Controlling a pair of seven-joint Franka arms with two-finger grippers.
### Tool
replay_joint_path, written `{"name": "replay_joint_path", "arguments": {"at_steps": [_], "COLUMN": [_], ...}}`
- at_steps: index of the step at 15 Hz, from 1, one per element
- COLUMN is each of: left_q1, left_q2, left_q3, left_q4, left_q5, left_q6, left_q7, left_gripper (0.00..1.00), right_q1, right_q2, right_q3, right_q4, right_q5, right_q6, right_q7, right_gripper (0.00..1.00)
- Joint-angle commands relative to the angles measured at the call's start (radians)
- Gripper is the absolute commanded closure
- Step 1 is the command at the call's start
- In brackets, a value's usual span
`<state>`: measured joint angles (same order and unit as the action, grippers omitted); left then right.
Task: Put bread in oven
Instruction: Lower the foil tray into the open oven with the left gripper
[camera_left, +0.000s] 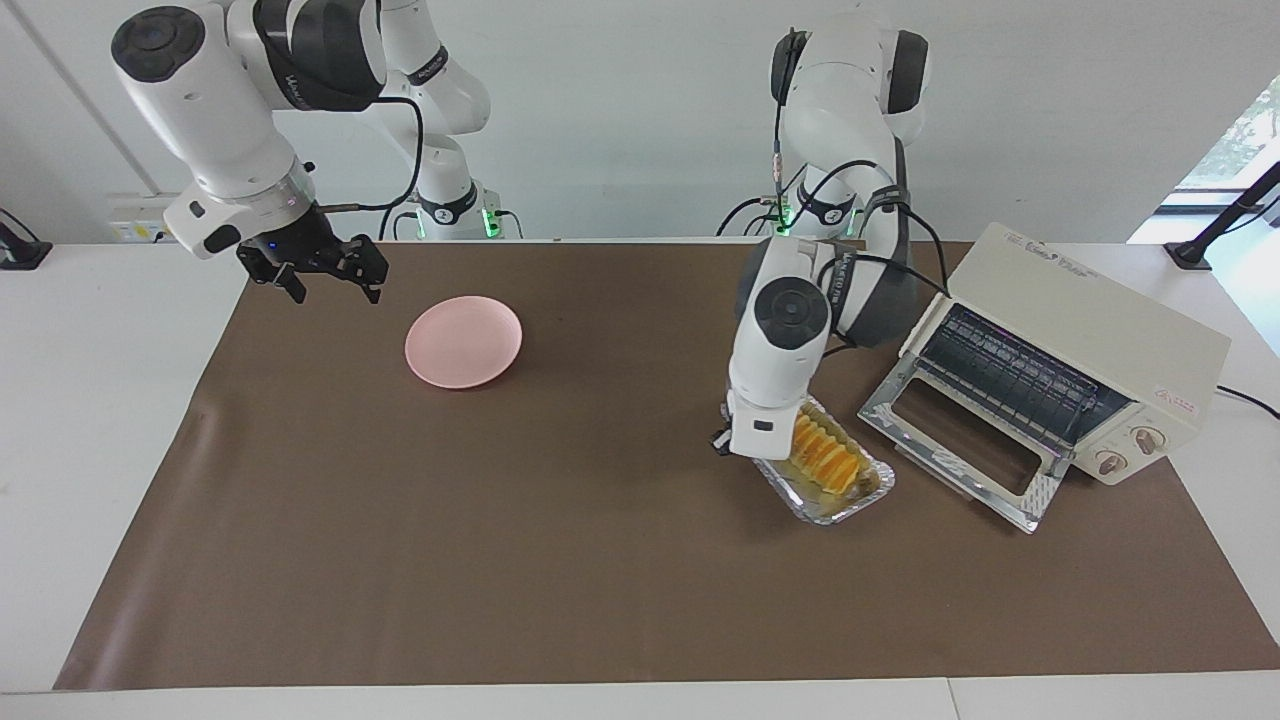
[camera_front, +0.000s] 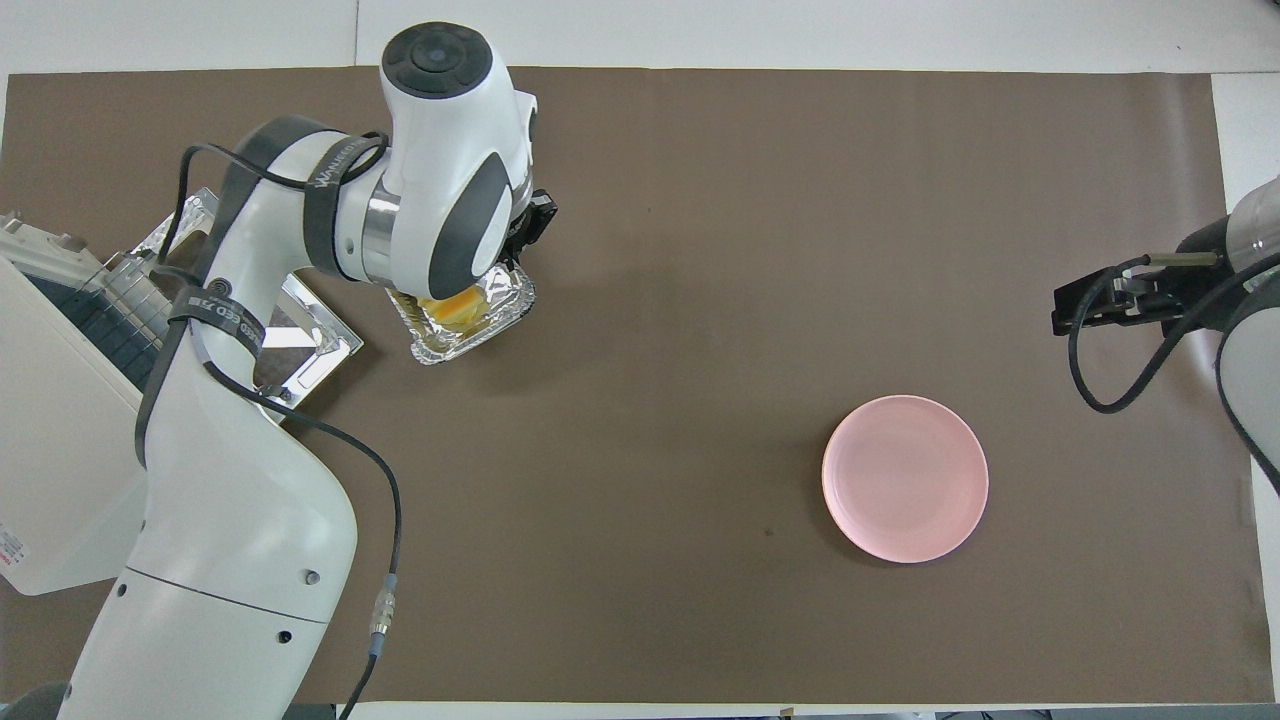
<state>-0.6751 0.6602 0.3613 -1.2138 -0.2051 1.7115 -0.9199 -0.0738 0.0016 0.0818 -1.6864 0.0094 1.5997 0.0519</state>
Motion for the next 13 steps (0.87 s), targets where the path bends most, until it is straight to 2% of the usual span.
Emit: {"name": "replay_joint_path", "arguments": {"at_steps": [1,7,13], "left_q1": [0.015,0.176,0.252], "left_q2": [0.001,-0.016,-0.037], "left_q3": [0.086,0.102,0.102], "left_q4": [0.016,0.013,0.008], "left_q5": [-0.033,-0.025,-0.001], "left_q6": [-0.090,-0.174,-0.201], "left_q7": [-0.036,-0.028,0.010], "left_gripper": [1.00,1.00,1.00], "right_q1": [-0.023,-0.023,-0.023], "right_q2": [-0.022,-0.022,-0.022], "right_q3": [0.016,0.016,0.016], "right_q4": [-0.022,-0.022,-0.022], "right_q5": [-0.016,-0.016,-0.016], "right_q6": [0.000,0.000,0.000], "right_q7": [-0.024,-0.024,-0.024], "right_gripper": [0.00,0.00,0.00]}}
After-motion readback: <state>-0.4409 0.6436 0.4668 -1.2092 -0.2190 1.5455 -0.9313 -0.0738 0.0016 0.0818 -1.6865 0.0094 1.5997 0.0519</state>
